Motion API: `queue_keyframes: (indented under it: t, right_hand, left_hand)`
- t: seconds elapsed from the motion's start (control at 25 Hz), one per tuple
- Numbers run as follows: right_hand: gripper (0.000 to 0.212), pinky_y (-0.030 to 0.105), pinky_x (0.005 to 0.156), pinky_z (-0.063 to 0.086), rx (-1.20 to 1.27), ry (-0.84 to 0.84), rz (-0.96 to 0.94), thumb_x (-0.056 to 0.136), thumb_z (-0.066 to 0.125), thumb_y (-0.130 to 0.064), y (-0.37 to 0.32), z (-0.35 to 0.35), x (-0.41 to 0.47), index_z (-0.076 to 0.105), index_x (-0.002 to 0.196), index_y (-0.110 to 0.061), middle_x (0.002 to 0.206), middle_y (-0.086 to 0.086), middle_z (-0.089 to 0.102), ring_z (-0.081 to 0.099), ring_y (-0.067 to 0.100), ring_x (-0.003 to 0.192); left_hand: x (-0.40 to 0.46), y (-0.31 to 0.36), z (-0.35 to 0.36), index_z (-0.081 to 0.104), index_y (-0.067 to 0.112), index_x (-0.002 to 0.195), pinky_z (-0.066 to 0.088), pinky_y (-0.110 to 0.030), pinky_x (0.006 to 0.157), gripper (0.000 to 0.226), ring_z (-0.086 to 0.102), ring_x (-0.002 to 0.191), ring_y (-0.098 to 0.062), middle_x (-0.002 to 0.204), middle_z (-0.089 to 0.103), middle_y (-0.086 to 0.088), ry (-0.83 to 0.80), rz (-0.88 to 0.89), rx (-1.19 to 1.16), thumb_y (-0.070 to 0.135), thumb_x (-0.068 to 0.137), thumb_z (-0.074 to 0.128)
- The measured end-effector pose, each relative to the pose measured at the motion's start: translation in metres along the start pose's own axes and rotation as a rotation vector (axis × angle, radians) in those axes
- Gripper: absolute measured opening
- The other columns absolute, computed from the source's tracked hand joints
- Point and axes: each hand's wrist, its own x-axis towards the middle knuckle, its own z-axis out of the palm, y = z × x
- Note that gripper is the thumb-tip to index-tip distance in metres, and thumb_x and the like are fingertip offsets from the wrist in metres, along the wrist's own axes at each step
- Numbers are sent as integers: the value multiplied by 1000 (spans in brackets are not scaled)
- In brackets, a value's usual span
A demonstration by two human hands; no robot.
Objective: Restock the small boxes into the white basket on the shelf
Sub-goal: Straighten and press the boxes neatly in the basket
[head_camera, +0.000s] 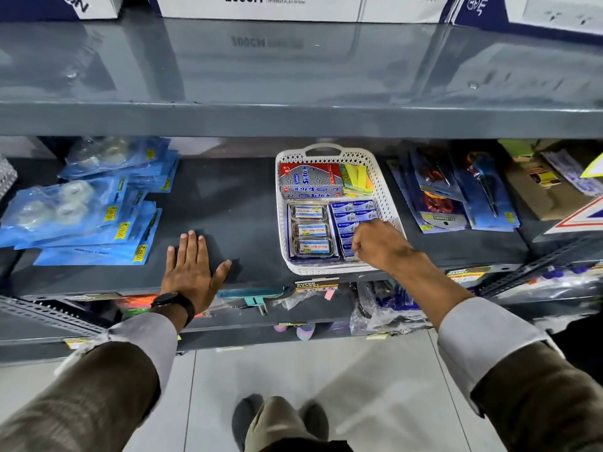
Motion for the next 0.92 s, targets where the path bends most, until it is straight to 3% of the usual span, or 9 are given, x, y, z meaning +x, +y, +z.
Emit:
queue_keyframes:
  t: [0.12,0.24,0.36,0.48,0.56,0.6,0.68,0.76,0.92]
  right_hand:
    - [24,46,94,61,48,82,-9,88,67,3,-11,-1,1,79,106,-8,111,13,79,76,29,97]
    - [35,42,100,58,218,195,-143,92,74,-11,-34,0,1,73,126,-13,128,10,73,74,27,107]
    - [46,40,102,53,239,125,-191,89,78,-18,-45,6,5,68,134,-17,137,9,69,70,25,115]
    - [54,40,104,52,242,75,-139,85,82,-20,-44,5,8,66,137,-15,139,11,68,69,27,119]
    - [57,42,104,55,246,37,-86,82,85,-20,-41,4,7,67,135,-12,134,13,70,70,29,116]
    - [55,42,101,56,232,20,-70,81,86,-22,-40,4,7,68,132,-11,128,14,72,71,29,111]
    - [45,40,94,59,200,6,-66,82,86,-24,-38,3,9,72,122,-10,115,13,76,73,28,99]
    - [34,39,92,59,171,15,-85,85,83,-23,-35,2,10,74,116,-11,111,11,76,72,27,96]
    - [28,43,98,53,58,-12,-157,91,72,-13,-24,3,13,73,119,-14,118,10,71,67,29,108]
  left_hand:
    - [0,0,0,5,8,162,-6,-46,127,103,-7,159,-26,172,-1,-11,2,2,-12,78,87,-11]
    - [0,0,-5,0,8,161,-9,-46,127,102,-11,158,-26,172,-6,-11,-42,-6,-19,78,88,-8]
    - [-2,8,-25,4,6,161,-3,-49,128,90,-7,158,-29,172,-3,-15,-122,-39,-95,69,98,16]
    - [-2,46,-63,42,12,152,28,-46,123,59,33,150,-32,161,39,-14,40,36,-396,45,103,44]
    - [0,90,-90,68,22,129,46,-41,105,40,58,126,-30,134,68,-5,214,209,-475,39,99,48]
    - [2,112,-101,74,25,118,48,-40,98,37,60,117,-28,123,73,0,220,281,-427,41,97,48]
    - [6,143,-115,75,26,112,44,-44,97,39,51,120,-25,122,70,5,121,350,-194,48,93,48]
    - [8,157,-117,71,29,123,38,-48,103,45,40,132,-26,137,60,2,-4,344,19,54,92,50]
    - [6,169,-110,55,33,143,15,-61,123,55,15,154,-34,164,35,-3,-155,285,77,58,94,50]
